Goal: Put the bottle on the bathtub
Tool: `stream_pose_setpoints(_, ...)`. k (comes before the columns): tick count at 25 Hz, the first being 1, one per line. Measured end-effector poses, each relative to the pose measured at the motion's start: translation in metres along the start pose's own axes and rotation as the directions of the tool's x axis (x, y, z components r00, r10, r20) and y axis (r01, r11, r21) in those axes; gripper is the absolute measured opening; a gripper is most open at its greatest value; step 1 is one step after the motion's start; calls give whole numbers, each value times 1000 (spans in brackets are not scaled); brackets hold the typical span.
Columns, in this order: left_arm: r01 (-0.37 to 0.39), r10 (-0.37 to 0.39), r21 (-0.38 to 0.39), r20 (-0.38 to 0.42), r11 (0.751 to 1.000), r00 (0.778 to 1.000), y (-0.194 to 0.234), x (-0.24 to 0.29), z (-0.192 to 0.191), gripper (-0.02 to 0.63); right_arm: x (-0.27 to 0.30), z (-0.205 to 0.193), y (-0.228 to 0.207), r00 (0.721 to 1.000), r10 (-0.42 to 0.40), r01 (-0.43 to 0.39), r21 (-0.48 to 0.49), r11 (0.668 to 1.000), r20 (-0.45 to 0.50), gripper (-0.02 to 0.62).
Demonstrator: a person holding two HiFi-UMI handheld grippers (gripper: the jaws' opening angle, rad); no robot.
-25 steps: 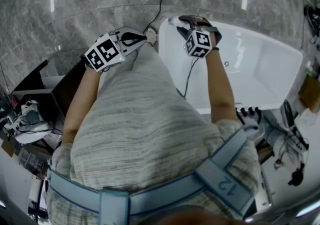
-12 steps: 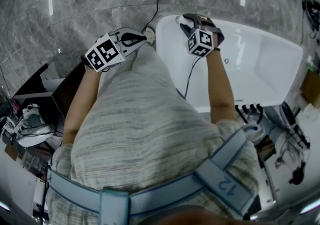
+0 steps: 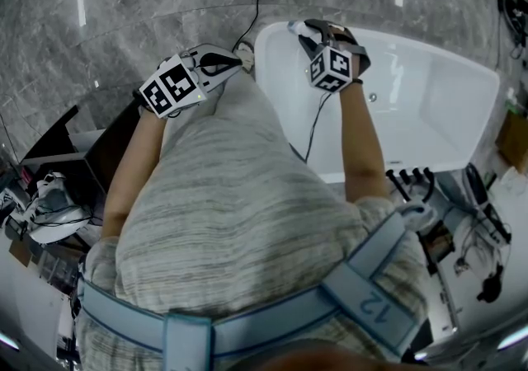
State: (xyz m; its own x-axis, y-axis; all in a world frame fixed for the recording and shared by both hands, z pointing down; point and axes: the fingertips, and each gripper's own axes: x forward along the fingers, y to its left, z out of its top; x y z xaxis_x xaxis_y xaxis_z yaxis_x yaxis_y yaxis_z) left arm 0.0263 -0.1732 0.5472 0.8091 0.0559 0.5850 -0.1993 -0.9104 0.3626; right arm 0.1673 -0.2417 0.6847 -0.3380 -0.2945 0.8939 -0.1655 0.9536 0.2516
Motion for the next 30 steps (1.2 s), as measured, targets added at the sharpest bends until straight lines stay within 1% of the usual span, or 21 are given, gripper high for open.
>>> stream_pose_setpoints(5, -6, 6, 5, 12, 1000, 1000, -1, 0, 2, 5, 2, 6, 3, 998, -57, 57, 20, 998, -1, 155)
stream_pose_setpoints(7, -23, 23, -3, 51, 1000, 998, 2, -1, 8, 5, 3, 9, 6, 998, -64, 64, 20, 998, 0, 155)
stream_pose_setpoints(10, -49, 52, -28, 129, 998, 990, 8, -3, 24, 5, 2, 11, 9, 998, -70, 70, 25, 997, 4, 155)
stream_pose_setpoints(16, -62, 80, -83, 243, 995, 967, 25, 7, 56, 5, 4, 10, 8, 998, -57, 56, 40, 998, 26, 155)
stream_pose_setpoints(18, -59, 82, -92, 266, 994, 961, 27, 10, 63, 5, 5, 11, 8, 998, -50, 49, 47, 998, 37, 155)
stream_pose_setpoints(22, -47, 71, -94, 270, 994, 960, 22, 13, 65, 5, 4, 13, 7, 998, -35, 33, 51, 998, 43, 155)
stream_pose_setpoints(25, -41, 66, -99, 268, 994, 961, 17, 11, 61, 5, 3, 13, 11, 1000, 1, -2, 28, 1000, 25, 155)
stream_pose_setpoints(27, -43, 70, -102, 268, 994, 961, 16, 11, 60, 5, 3, 13, 14, 1000, 16, -17, 30, 999, 26, 155)
stream_pose_setpoints(30, -51, 78, -107, 268, 993, 960, 18, 12, 58, 5, 5, 13, 12, 999, 6, -8, 51, 999, 38, 155)
